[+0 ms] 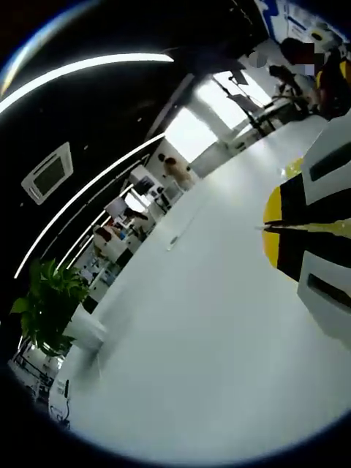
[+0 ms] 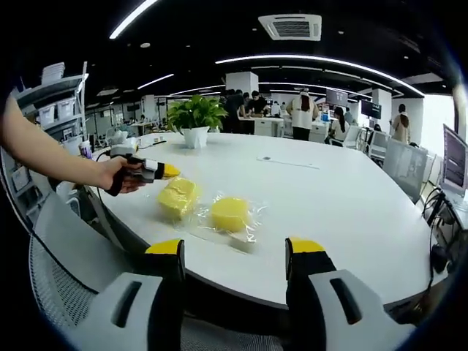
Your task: Compare the silicone blocks by pressing each to a similar depth, holding the contact briefly, and releasing to observe deformation and rebound differences across the visible hardness samples.
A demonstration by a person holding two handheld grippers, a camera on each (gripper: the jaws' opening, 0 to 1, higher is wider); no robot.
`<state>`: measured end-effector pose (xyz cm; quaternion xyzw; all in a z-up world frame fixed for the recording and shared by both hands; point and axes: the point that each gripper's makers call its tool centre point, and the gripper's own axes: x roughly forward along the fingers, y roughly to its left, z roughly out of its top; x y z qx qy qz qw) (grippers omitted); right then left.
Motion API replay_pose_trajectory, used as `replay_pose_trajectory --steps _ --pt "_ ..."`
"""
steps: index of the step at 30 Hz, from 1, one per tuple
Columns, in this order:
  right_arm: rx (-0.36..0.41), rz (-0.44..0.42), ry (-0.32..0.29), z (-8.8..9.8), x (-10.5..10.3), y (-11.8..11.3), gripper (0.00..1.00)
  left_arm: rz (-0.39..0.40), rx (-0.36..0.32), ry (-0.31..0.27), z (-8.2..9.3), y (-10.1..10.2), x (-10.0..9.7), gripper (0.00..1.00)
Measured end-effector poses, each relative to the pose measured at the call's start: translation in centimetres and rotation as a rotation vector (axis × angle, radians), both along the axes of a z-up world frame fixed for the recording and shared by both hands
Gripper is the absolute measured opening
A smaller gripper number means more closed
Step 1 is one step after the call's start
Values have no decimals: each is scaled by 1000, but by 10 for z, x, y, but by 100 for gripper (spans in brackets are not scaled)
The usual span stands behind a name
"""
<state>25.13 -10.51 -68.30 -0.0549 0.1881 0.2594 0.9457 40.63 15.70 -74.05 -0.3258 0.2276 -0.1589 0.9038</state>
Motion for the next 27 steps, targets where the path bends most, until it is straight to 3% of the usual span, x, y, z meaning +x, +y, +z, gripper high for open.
replay_pose_trajectory --steps 2,11,14,15,18,19,22,24,27 --pt "-17 -4 -2 -1 0 -1 51 5 1 15 -6 5 10 0" --pt "-40 -16 14 -7 2 -3 51 1 44 58 -29 6 9 1" --pt "-49 -15 22 -9 2 -2 51 4 100 53 -34 9 10 5" --pt "-55 -16 24 -10 3 -2 51 3 104 60 -35 10 9 11" --pt "-66 -10 35 -13 2 -1 51 -3 116 63 -36 10 8 25" --pt "-67 -10 38 -14 2 -1 51 -10 155 52 -36 12 7 25" --pt "-62 -10 45 -15 3 -2 51 -4 174 50 -35 15 5 29" --pt "-58 -16 48 -15 3 -2 52 -22 242 14 -30 20 4 30" --pt "-60 -21 47 -15 4 -2 52 -27 248 -10 -20 24 0 34"
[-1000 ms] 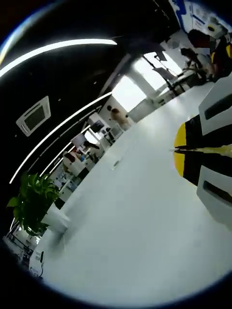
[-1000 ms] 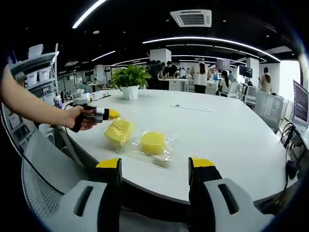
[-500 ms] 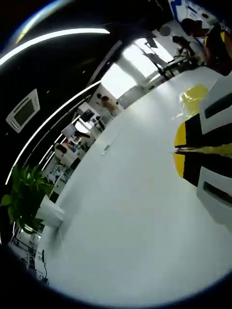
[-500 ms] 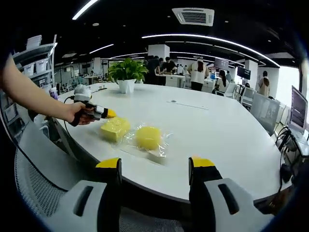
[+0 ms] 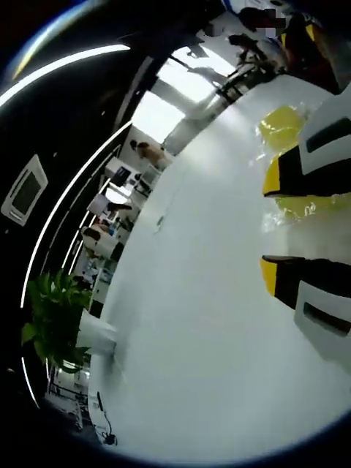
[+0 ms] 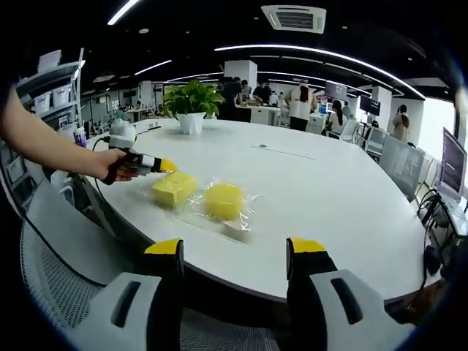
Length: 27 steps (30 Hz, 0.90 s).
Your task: Compare the silicone blocks by pressing each to a similar depth, holding the contact briefly, and releasing to observe deformation and rebound differences across the visible hardness samples.
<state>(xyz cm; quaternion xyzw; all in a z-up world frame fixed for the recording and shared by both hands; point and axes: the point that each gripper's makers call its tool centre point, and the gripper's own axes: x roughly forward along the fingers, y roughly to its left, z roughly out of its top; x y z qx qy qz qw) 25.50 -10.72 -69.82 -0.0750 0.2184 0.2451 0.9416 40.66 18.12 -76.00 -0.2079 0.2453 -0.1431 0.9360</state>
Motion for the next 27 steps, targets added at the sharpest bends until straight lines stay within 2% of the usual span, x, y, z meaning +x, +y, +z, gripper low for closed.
replay_pose_trajectory --steps 5,6,8,11,16,18,20,22,25,27 --pt "2 3 6 -1 0 2 54 -53 29 -81 26 3 -13 45" --pt "6 2 3 0 0 1 54 -97 64 -109 32 -1 -19 48" --pt "9 1 3 0 0 1 55 -156 91 -135 41 -9 -31 50" --pt "5 9 0 -1 0 1 58 -230 83 -182 61 -22 -53 56" --pt "38 -19 35 -11 -1 -11 60 -362 160 -235 81 -39 -102 70" --pt "74 -38 51 -13 -1 -14 62 -374 145 -237 86 -43 -120 77" --pt "73 -43 54 -15 -1 -17 63 -390 67 -247 93 -51 -136 83" --pt "57 -46 53 -16 0 -18 63 -389 68 -238 89 -49 -149 88" --pt "59 -42 54 -16 1 -17 65 -398 144 -221 76 -44 -166 91" --pt "56 -35 54 -17 3 -16 65 -398 160 -217 70 -42 -175 94"
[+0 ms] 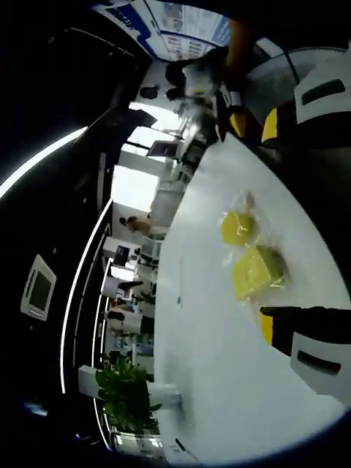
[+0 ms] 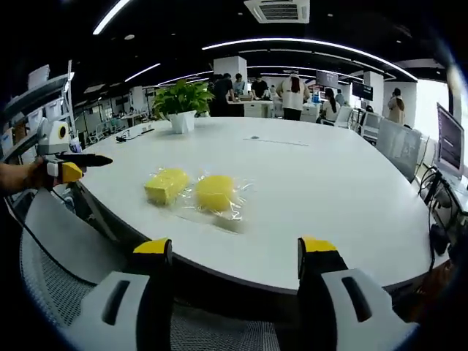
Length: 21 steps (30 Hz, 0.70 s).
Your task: Compare the silicone blocks by pressing each to a similar depth, holding the contact briefly, and releasing to observe deformation and rebound differences across the visible hardness samples.
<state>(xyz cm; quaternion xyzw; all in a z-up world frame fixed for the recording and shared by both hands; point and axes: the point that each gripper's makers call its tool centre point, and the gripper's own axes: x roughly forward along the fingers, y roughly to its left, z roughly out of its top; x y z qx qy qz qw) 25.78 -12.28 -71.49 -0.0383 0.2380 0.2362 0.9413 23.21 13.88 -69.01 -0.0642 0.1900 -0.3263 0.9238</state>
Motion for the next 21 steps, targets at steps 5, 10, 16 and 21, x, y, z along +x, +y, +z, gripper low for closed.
replay_pose_trajectory --steps 5,10,16,21 --pt "-8 8 6 -2 0 1 65 53 -15 49 -14 8 -9 100" --pt "-12 13 10 -4 0 2 66 65 17 40 -19 6 -15 100" --pt "-11 10 28 -9 -1 0 66 94 7 70 -25 9 -16 100" --pt "2 3 33 -15 0 -4 66 110 13 66 -28 11 -16 100"
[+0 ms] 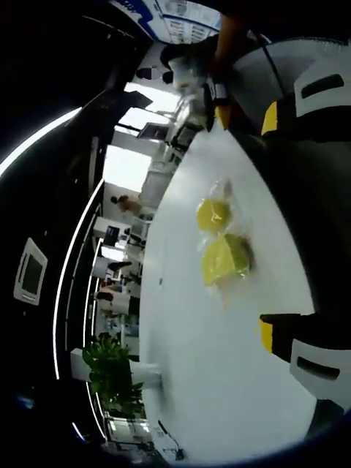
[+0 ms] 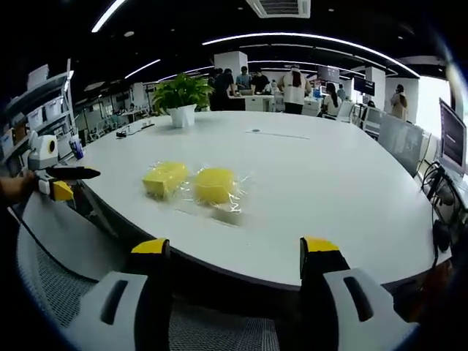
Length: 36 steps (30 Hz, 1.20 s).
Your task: Compare the silicone blocks by pressing each to a similar depth, holding the contact briefly, and releasing to observe deformation and rebound differences across the visible hardness samples.
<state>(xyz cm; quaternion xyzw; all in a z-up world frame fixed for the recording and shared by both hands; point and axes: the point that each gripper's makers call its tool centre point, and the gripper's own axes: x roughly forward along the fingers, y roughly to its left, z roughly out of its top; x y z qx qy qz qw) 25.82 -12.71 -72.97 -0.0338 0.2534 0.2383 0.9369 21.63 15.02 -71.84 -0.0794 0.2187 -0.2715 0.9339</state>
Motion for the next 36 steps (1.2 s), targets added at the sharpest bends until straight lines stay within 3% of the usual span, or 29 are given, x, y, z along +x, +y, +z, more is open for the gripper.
replay_pose_trajectory --steps 4,7,12,14,25,29,36 --pt "29 12 -10 1 1 5 69 -1 5 -17 0 -3 1 100" --pt "41 22 -22 3 2 8 72 43 72 -86 3 5 9 100" --pt "19 54 0 -3 0 13 74 70 41 -69 0 10 12 100" --pt "15 64 1 -3 -1 15 75 73 -2 -63 1 8 12 100" --pt "48 63 5 1 -4 23 80 63 30 -49 -4 10 12 96" --pt "35 65 24 -5 -11 27 79 56 65 -54 -5 16 14 96" --pt "31 48 44 -9 -12 25 78 37 64 -25 -9 14 13 97"
